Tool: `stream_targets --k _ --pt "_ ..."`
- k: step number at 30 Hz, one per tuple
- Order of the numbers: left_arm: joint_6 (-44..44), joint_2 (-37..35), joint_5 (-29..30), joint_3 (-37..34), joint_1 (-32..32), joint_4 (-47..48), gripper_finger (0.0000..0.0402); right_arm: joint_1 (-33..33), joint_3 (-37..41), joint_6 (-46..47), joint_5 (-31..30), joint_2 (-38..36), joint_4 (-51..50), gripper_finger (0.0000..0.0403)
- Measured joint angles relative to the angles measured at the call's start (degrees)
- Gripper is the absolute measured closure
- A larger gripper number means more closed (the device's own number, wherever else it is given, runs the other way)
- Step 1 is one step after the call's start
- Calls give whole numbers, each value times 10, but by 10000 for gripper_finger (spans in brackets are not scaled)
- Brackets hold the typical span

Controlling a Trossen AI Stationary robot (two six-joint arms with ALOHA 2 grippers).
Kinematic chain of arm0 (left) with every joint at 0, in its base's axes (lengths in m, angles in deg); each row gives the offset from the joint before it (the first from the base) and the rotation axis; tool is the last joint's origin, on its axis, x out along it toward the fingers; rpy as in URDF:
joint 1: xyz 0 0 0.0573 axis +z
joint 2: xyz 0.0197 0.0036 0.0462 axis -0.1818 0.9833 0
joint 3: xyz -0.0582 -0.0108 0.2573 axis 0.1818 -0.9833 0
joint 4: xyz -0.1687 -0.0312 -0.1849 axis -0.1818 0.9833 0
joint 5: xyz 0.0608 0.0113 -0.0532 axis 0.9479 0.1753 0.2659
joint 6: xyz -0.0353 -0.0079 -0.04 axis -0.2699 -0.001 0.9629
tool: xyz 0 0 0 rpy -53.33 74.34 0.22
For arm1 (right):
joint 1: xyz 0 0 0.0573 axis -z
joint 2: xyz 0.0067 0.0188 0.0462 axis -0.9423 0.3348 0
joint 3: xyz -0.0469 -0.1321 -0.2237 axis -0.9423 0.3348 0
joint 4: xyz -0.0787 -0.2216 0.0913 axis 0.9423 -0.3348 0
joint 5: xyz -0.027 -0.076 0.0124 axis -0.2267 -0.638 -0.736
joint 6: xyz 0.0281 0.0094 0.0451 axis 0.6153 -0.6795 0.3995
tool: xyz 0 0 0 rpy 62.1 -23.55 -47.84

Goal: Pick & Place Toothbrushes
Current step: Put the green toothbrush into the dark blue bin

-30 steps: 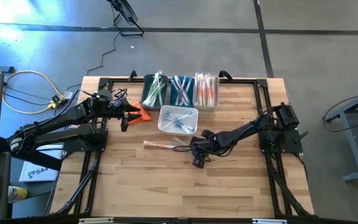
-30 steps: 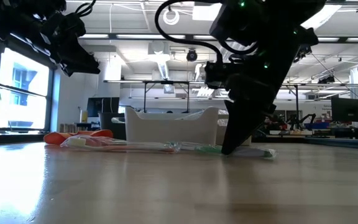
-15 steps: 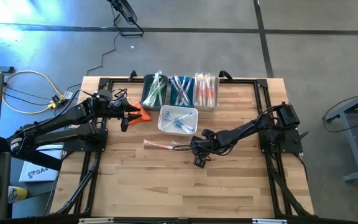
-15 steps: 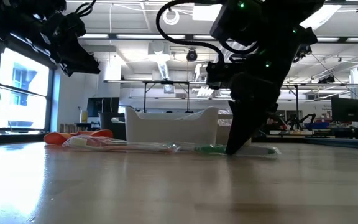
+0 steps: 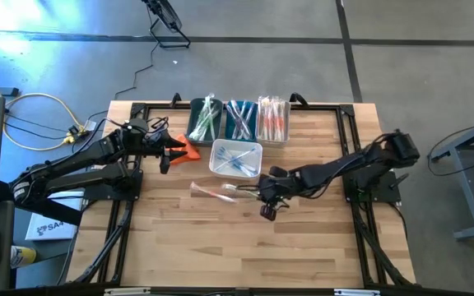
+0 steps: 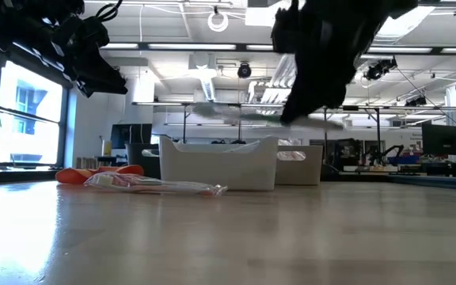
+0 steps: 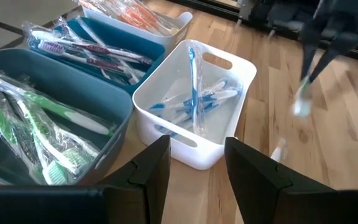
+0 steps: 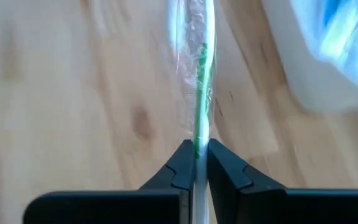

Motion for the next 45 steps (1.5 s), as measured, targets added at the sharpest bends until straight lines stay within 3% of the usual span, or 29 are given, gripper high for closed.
stream_targets --k 13,24,32,45 --pt "2 0 0 0 0 0 251 13 0 -74 -95 -170 1 384" --pt "50 0 -1 0 0 -1 251 68 0 -188 -90 -265 -15 384" --pt "63 0 0 0 0 -31 251 146 0 -240 -27 -284 -25 384" --pt "64 0 0 0 0 -234 251 241 -1 -313 143 -239 53 384"
